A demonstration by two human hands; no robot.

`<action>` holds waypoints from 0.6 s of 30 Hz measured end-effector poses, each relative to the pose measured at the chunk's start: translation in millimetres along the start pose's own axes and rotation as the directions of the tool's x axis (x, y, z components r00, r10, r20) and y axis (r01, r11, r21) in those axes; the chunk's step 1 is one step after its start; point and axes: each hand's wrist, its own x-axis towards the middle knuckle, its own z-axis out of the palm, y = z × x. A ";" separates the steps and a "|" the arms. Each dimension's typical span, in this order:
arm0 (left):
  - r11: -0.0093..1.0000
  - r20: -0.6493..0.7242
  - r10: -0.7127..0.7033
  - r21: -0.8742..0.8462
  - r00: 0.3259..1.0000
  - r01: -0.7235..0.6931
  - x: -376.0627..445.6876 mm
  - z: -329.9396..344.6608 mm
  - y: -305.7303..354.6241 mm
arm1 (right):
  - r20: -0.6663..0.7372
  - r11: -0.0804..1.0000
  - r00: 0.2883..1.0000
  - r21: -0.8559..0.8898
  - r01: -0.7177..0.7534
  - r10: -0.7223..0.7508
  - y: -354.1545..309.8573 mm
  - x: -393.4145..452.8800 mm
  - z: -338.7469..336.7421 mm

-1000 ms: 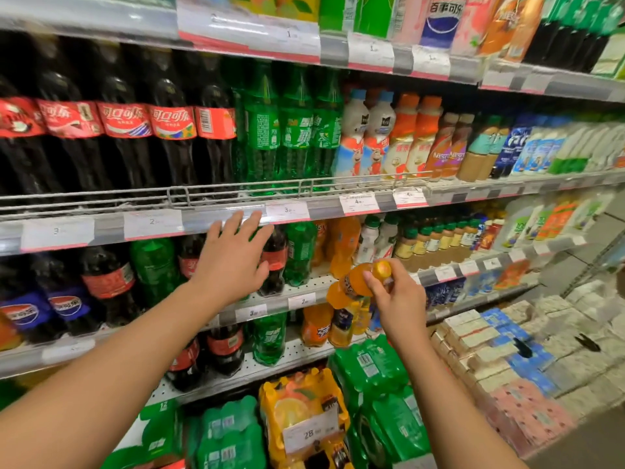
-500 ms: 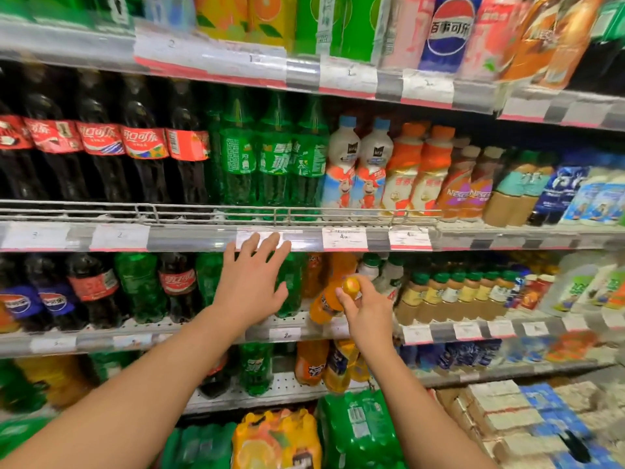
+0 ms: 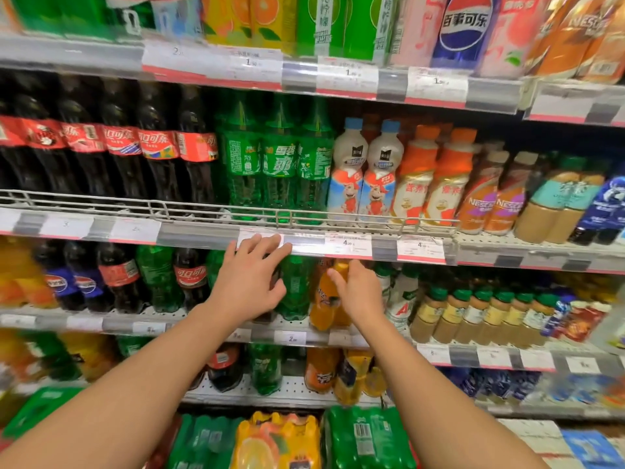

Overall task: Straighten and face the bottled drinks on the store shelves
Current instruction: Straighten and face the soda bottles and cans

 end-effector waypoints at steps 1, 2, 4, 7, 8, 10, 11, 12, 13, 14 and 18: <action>1.000 0.002 -0.001 -0.004 1.000 0.001 -0.1 -0.6 -0.3 | 0.011 1.000 1.000 -0.021 -0.011 0.012 -1.8 4.1 -0.5; 1.000 0.002 -0.001 -0.007 1.000 0.001 0.1 -1.2 -0.6 | 0.014 0.999 1.000 -0.045 -0.016 0.017 -3.4 7.7 -0.7; 1.000 0.002 0.007 -0.005 1.000 -0.007 0.5 -1.5 -0.6 | 0.005 0.997 1.000 -0.073 -0.021 0.022 -5.6 11.2 0.6; 1.000 -0.002 0.023 0.008 1.000 -0.023 0.1 0.4 -1.6 | -0.048 1.000 0.999 -0.014 -0.013 0.012 -4.9 9.6 5.9; 1.000 -0.003 0.029 0.011 1.000 -0.029 0.2 1.0 -2.2 | -0.077 1.000 0.997 0.018 -0.008 0.009 -3.6 8.3 7.8; 0.999 -0.005 0.037 0.019 0.999 -0.037 0.6 2.2 -3.9 | -0.107 0.999 0.994 0.047 0.006 -0.001 0.0 7.7 14.2; 0.999 -0.004 0.041 0.021 0.999 -0.041 0.7 2.8 -4.6 | -0.109 0.999 0.994 0.040 0.009 -0.004 0.7 7.7 17.3; 0.999 -0.004 0.046 0.023 0.999 -0.046 0.7 3.4 -5.2 | -0.110 1.000 0.994 0.022 0.013 -0.010 0.8 8.1 19.5; 0.998 -0.005 0.050 0.026 0.999 -0.050 0.8 3.7 -5.5 | -0.103 1.000 0.995 -0.006 0.011 -0.011 -0.8 8.7 20.5; 0.998 -0.008 0.055 0.030 0.998 -0.055 0.8 4.3 -5.7 | -0.092 0.999 0.996 -0.046 0.007 -0.011 -2.1 10.1 21.3; 0.998 -0.019 0.058 0.028 0.998 -0.058 0.5 7.6 -8.6 | 0.007 0.984 0.998 -0.167 -0.062 0.064 -10.3 21.3 21.8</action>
